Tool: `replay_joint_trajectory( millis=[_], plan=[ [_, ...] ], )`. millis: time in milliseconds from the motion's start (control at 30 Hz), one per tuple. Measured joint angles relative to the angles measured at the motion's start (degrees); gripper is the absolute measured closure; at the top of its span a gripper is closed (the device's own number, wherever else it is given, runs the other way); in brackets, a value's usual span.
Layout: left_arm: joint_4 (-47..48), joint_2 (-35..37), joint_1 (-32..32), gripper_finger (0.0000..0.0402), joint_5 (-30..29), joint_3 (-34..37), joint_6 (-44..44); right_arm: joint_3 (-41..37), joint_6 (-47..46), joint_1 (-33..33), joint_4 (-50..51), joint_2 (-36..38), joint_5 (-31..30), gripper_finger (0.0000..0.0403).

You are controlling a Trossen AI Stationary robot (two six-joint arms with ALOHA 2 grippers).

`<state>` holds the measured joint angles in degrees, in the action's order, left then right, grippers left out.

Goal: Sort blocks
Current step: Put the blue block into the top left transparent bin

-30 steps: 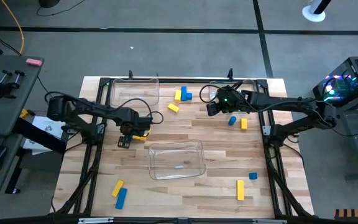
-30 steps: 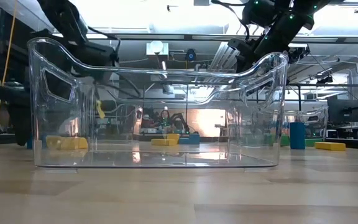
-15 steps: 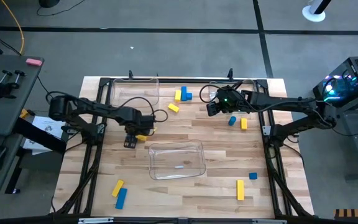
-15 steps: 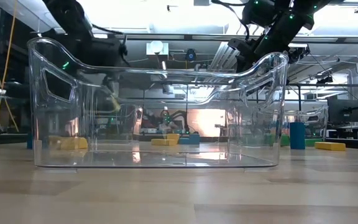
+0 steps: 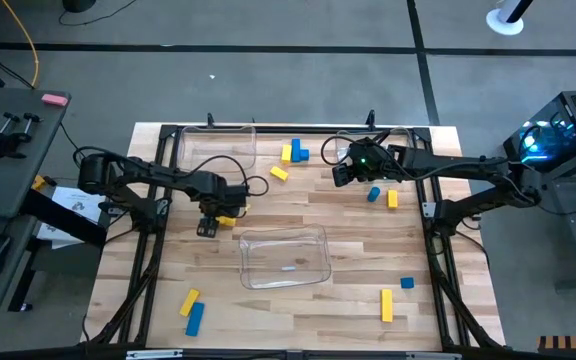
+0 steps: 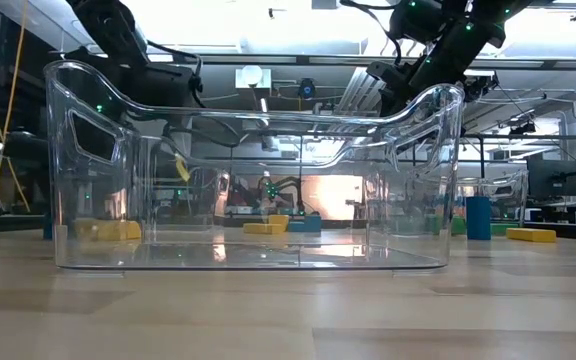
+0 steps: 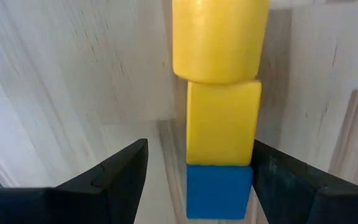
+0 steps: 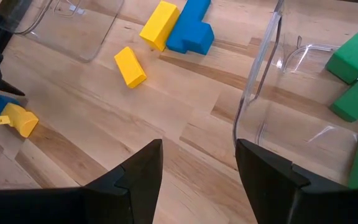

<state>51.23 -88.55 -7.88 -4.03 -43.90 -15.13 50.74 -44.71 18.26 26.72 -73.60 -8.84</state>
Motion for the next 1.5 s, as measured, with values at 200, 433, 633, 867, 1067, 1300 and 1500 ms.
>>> replay_joint_trajectory(
  millis=[200,433,633,867,1067,1300,1500],
  plan=[
    [0.05,-0.02,0.00,0.0154,-0.01,0.00,0.04,0.00,-0.07,0.00,0.00,0.00,0.00,0.0203],
    [2.26,-0.04,0.00,0.0175,-0.01,0.00,-0.03,0.00,0.17,0.00,0.00,0.00,0.00,0.0203],
    [1.94,-0.04,0.00,0.0176,-0.01,0.00,-0.88,0.02,0.17,0.00,0.00,0.00,0.00,0.0203],
    [2.08,-0.04,0.00,0.0216,0.39,0.00,0.38,0.02,0.17,0.00,0.00,0.00,0.02,0.0203],
    [3.68,-0.02,-0.02,0.0309,1.94,-0.35,0.11,0.02,0.17,0.00,0.00,0.02,0.02,0.0203],
    [14.84,-0.09,-1.30,0.0309,1.67,-4.68,-3.93,0.02,0.17,0.00,-0.01,0.02,0.02,0.0203],
    [14.19,3.58,-5.26,0.0309,-1.59,-12.12,-4.47,0.02,-0.10,0.02,-0.02,0.02,0.02,0.0203]
  ],
)
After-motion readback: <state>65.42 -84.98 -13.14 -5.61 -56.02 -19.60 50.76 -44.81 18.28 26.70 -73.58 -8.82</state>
